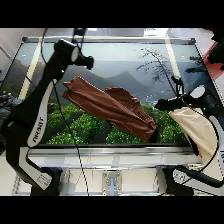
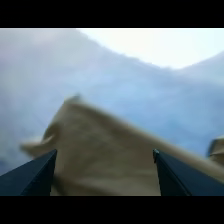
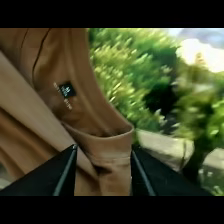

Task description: Fold the shirts.

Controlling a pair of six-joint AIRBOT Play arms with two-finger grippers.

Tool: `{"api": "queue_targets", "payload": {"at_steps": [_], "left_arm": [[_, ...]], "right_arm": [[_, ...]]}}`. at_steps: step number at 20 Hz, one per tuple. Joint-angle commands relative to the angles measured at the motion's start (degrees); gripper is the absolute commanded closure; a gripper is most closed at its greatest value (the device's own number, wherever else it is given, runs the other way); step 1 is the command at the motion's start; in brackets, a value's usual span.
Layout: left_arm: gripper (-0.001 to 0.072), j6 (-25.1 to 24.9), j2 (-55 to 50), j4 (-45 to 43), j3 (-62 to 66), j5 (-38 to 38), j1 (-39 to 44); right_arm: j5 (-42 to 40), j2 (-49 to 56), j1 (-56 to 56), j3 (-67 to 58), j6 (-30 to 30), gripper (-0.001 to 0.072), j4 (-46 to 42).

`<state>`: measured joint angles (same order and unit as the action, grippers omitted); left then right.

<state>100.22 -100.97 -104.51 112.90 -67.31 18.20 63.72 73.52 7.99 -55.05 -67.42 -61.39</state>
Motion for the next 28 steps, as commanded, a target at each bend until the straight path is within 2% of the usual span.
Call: {"api": "queue_targets", "payload": {"at_steps": [1,7,9,12,16,18,20,21,22,23,24,27,28], "left_arm": [[0.0007,2.0,0.5,1.0,-4.9,-5.9,-8.3],[0.0008,1.4,0.5,6.7,-7.4,-2.5,-11.4],[0.0008,-0.3,0.5,9.4,-7.6,-2.0,-11.4],[0.0007,-1.3,0.5,9.8,-7.6,-2.1,-11.4],[0.0008,-1.3,0.5,10.3,-7.6,-2.9,-11.4],[0.0007,-2.0,0.5,10.2,-7.6,-3.6,-11.4],[0.0007,-3.3,0.5,10.2,-7.6,-4.2,-11.4],[0.0008,-3.6,0.5,10.2,-7.6,-4.2,-11.4],[0.0008,-4.2,0.5,10.2,-7.6,-4.1,-11.4],[0.0008,-4.3,0.5,10.2,-7.6,-4.0,-11.4],[0.0008,-4.6,0.5,10.1,-7.6,-3.8,-11.4],[0.0008,-4.3,0.4,10.0,-9.7,-1.7,-11.8],[0.0008,-2.6,0.4,10.0,-11.6,-0.8,-12.3]], "right_arm": [[5.0,4.2,0.5,1.0,0.9,0.0322,0.4],[20.4,3.3,7.1,1.2,-4.2,0.0323,-4.8],[21.0,2.1,8.0,2.6,-5.0,0.0323,-2.4],[17.5,1.5,6.7,7.2,-5.1,0.0323,-1.1],[4.2,1.5,2.4,16.3,-3.6,0.0322,6.4],[-1.5,1.5,-0.1,18.7,-3.3,0.0322,4.9],[-4.8,1.5,-0.6,19.6,-3.7,0.0325,7.6],[-5.2,1.5,-0.5,19.6,-3.6,0.0345,9.6],[-4.8,1.5,-0.5,19.5,-2.7,0.0472,11.6],[-3.5,1.4,-0.5,19.5,0.0,0.0672,14.0],[-2.3,1.1,-0.5,19.5,2.0,0.0683,16.1],[-2.1,-2.9,-0.5,19.5,1.7,0.0683,17.1],[-2.3,-4.7,-0.5,19.5,1.4,0.0684,16.8]]}}
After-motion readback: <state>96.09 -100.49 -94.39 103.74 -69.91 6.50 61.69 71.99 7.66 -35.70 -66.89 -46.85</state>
